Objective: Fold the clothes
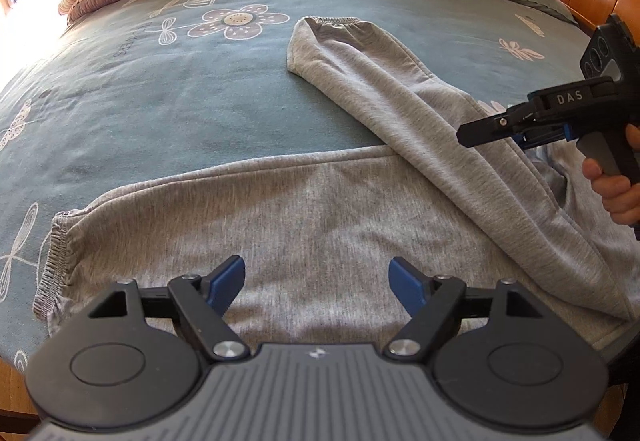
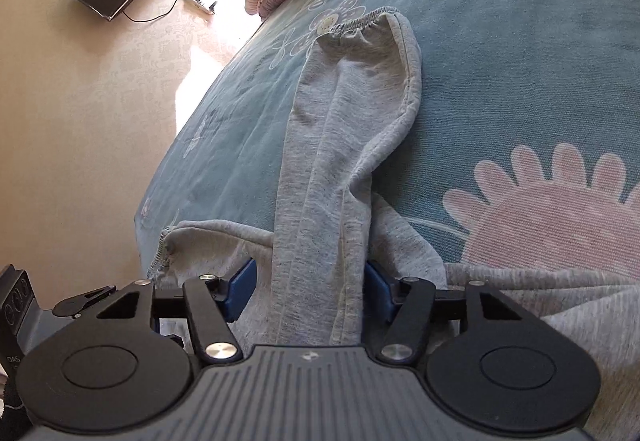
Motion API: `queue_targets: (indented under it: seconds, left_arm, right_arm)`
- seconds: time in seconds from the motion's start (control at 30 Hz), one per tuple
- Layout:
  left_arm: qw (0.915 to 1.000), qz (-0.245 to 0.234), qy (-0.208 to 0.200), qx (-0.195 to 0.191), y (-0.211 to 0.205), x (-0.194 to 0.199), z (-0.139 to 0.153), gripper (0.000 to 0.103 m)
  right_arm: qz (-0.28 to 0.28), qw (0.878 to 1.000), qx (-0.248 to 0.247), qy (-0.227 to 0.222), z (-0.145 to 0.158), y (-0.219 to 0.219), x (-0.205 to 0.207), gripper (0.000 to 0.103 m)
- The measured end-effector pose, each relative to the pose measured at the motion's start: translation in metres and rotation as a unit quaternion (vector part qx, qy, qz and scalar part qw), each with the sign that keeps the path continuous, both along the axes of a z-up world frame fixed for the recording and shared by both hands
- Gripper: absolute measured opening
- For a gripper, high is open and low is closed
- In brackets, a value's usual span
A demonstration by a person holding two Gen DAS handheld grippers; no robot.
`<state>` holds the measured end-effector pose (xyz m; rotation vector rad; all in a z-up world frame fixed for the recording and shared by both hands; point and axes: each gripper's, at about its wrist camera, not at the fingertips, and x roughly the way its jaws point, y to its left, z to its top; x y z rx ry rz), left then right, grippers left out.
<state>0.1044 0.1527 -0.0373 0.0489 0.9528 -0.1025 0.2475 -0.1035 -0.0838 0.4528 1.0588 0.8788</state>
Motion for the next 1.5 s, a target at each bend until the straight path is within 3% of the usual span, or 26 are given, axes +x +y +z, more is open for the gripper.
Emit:
queue_targets:
  seconds: [0.03, 0.07, 0.1, 0.17, 0.33, 0.5, 0.63, 0.77, 0.9, 1.0, 1.17, 1.4, 1.5]
  left_arm:
    - [1.0, 0.0, -0.001, -0.003, 0.002, 0.0, -0.001, 0.079]
    - [1.0, 0.002, -0.002, -0.006, 0.004, 0.0, -0.003, 0.079]
    - [1.0, 0.003, -0.002, -0.009, 0.006, 0.0, -0.004, 0.079]
    - [0.9999, 0.006, -0.002, -0.015, 0.01, 0.0, -0.006, 0.079]
    - [0.999, 0.006, 0.0, -0.045, 0.018, -0.003, -0.01, 0.079]
    - [0.9978, 0.013, -0.003, -0.066, 0.025, -0.009, -0.011, 0.079]
    - [0.9954, 0.027, -0.003, -0.092, 0.037, -0.014, -0.011, 0.079]
    - [0.9885, 0.057, -0.002, -0.14, 0.059, -0.018, -0.012, 0.079]
    - [0.9761, 0.084, -0.001, -0.2, 0.079, -0.022, -0.015, 0.079]
    - [0.9689, 0.091, 0.0, -0.23, 0.085, -0.023, -0.017, 0.079]
    - [0.9658, 0.09, 0.004, -0.243, 0.082, -0.018, -0.021, 0.079]
    - [0.9658, 0.07, 0.007, -0.25, 0.069, -0.009, -0.022, 0.079]
    - [0.9618, 0.066, 0.008, -0.265, 0.067, 0.001, -0.024, 0.079]
  right_arm:
    - [0.003, 1.0, -0.004, 0.0, -0.002, 0.002, 0.001, 0.055]
    - [0.005, 1.0, -0.008, 0.0, -0.004, 0.004, 0.002, 0.046]
    - [0.003, 1.0, -0.013, 0.001, -0.005, 0.005, 0.002, 0.027]
    - [0.005, 1.0, 0.0, 0.003, -0.002, 0.002, 0.0, 0.008]
    - [0.018, 0.998, 0.058, 0.001, 0.019, -0.002, -0.01, 0.012]
    - [0.031, 0.999, 0.036, -0.014, 0.029, 0.016, -0.013, 0.008]
    - [0.068, 0.996, 0.056, -0.014, 0.038, 0.036, -0.024, 0.008]
    - [0.114, 0.992, 0.042, -0.027, 0.045, 0.063, -0.045, 0.011]
    - [0.153, 0.985, -0.025, -0.076, 0.041, 0.096, -0.077, 0.011]
    - [0.179, 0.971, -0.086, -0.131, 0.036, 0.116, -0.108, 0.012]
    - [0.228, 0.924, -0.191, -0.238, 0.025, 0.145, -0.157, 0.02]
    - [0.23, 0.898, -0.21, -0.311, 0.028, 0.14, -0.191, 0.023]
    - [0.253, 0.891, -0.217, -0.308, 0.024, 0.137, -0.195, 0.025]
